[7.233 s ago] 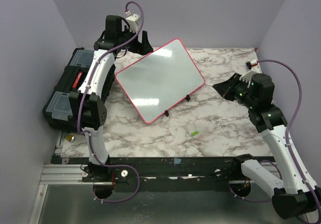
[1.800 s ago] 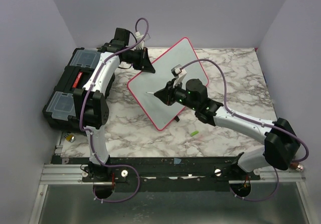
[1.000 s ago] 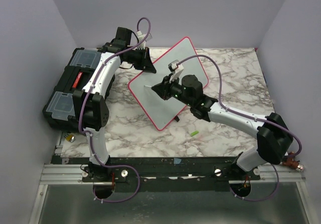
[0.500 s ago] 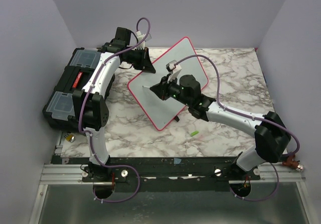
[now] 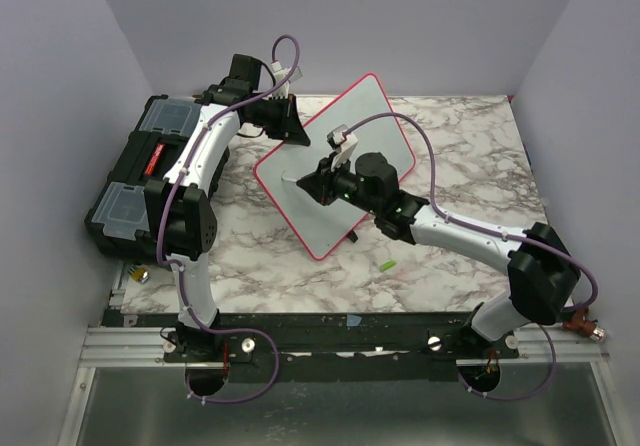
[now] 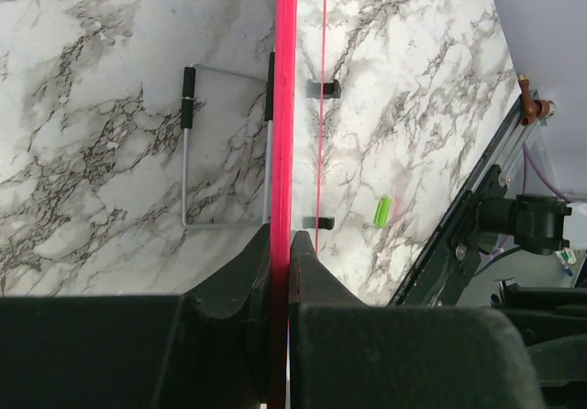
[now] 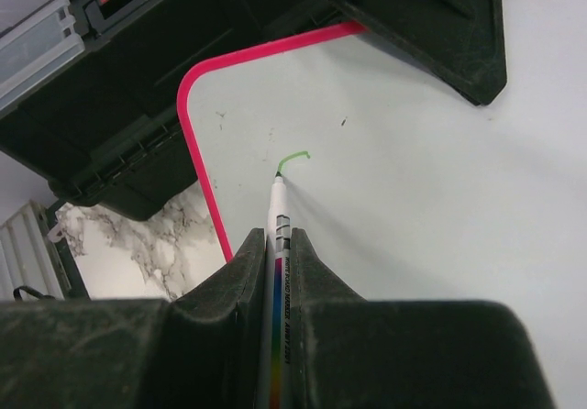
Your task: Write a sentence on the whiteboard
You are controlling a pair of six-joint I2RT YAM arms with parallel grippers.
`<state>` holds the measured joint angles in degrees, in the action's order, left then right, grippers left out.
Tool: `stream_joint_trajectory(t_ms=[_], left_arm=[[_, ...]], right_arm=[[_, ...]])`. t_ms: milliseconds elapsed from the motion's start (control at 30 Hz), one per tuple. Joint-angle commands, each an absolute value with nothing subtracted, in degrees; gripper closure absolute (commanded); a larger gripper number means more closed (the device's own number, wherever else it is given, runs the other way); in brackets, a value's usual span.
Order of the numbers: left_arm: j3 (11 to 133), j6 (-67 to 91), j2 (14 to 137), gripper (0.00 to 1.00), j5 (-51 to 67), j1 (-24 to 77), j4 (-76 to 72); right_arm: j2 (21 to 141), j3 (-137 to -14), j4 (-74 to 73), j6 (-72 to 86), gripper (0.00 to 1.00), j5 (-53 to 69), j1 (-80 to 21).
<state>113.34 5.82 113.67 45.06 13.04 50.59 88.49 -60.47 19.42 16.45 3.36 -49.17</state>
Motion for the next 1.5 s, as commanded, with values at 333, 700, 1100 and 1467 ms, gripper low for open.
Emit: stream_joint_trajectory(t_ms=[333,700,1100,1467], left_arm=[[113.99,0.26,112.81,1.0,35.07,13.1,49.83],[114.16,0.26,112.84,1.0,35.16,13.11,49.92],[114.33,0.26,113.01,1.0,35.17,13.11,49.92],[114.87,0.26,113.38,1.0,34.81,13.1,50.36]], right_arm=[[87.28,-56.8,10.24,14.45,0.99,-2.98,-49.76],[88.24,-59.56,8.7,13.02,0.99,-8.97,-49.76],[87.02,-62.62,7.21,11.85,0.99,-7.75,-49.75],[84.64,-64.67,9.62,13.59,0.99,-6.25,-49.77]])
